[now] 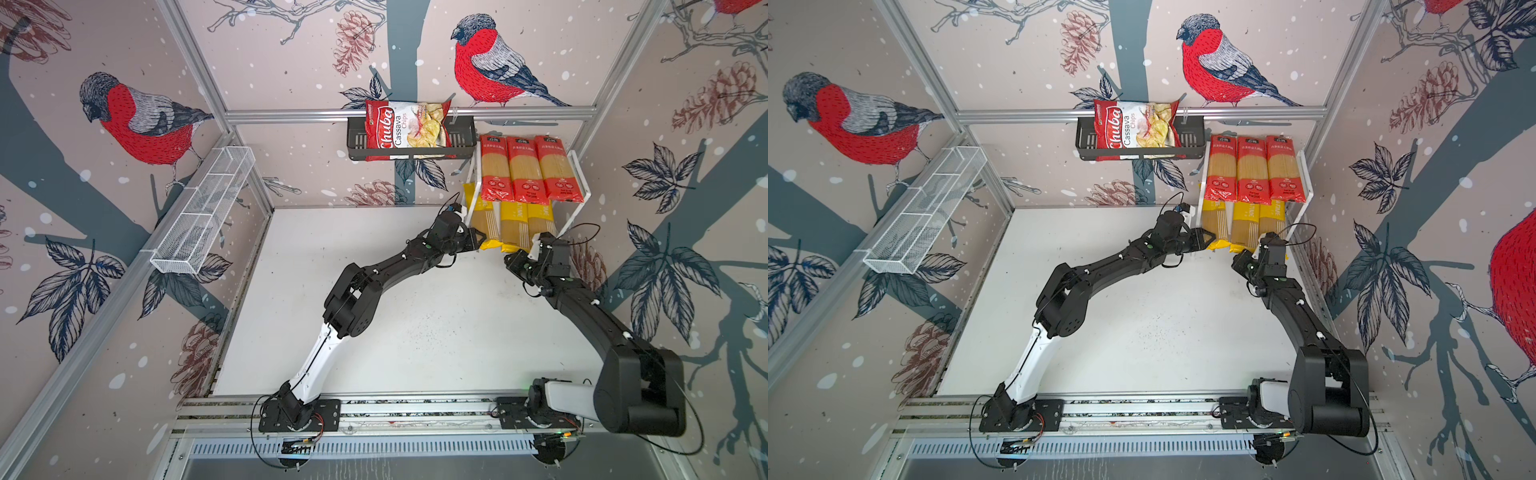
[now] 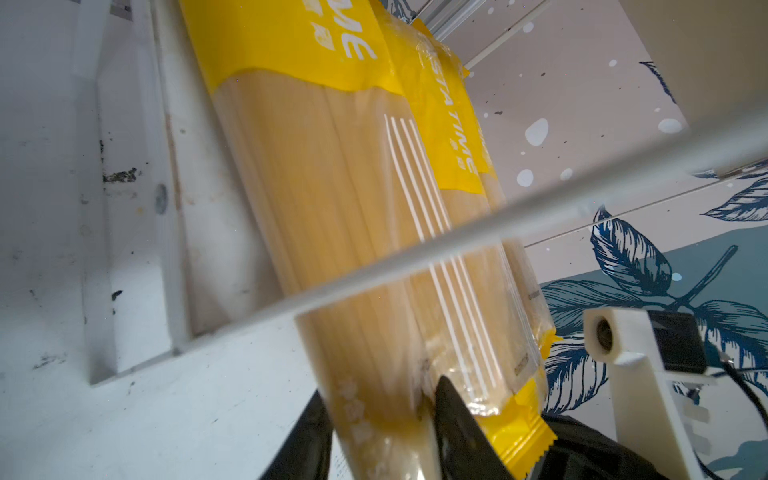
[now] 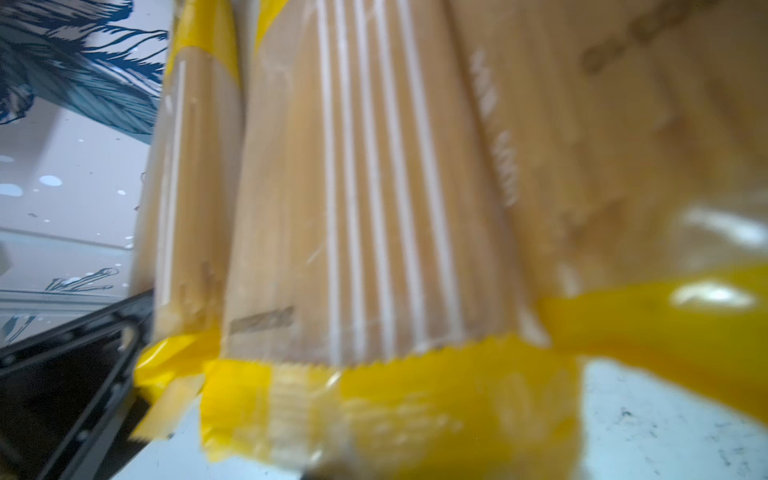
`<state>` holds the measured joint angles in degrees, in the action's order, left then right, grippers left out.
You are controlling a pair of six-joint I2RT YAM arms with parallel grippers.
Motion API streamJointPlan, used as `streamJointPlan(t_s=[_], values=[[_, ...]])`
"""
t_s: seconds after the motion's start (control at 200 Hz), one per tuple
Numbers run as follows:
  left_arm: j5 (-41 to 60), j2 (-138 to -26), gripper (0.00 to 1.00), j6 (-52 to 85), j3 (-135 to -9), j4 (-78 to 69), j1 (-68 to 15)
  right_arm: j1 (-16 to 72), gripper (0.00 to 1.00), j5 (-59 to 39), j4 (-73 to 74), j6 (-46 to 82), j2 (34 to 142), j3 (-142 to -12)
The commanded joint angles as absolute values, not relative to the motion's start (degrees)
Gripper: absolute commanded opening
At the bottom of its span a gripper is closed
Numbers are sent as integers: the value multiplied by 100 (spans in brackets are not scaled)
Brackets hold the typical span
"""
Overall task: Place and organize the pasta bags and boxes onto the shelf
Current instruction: 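Push the yellow bag under the shelf beside the other standing bags, then open both grippers and draw them back from the shelf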
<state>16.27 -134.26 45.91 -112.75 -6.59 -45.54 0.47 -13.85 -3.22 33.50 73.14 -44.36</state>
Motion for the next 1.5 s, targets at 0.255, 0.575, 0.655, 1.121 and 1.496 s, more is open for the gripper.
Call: streamJointPlan(t_s=[0.255, 0.575, 0.655, 1.121, 1.496], values=[[1376, -13032, 51, 4203, -11048, -170, -4547, 155, 22, -1486, -114, 3579, 6953, -4215], [1001, -11899, 66, 4149, -9433, -616, -4684, 669, 22, -1034, -181, 3525, 6745, -4219], [788, -11459, 67, 4039, -8702, -806, -4787, 920, 22, -757, -205, 3479, 6613, -4141], [-1735, -8117, 70, 2614, -5089, -980, -4986, 1362, 41, 630, -395, 3007, 5397, -3746], [-3632, -6129, 80, 384, -2819, -2797, -3648, 1116, 69, 3692, 1935, 1553, 4859, -2533]])
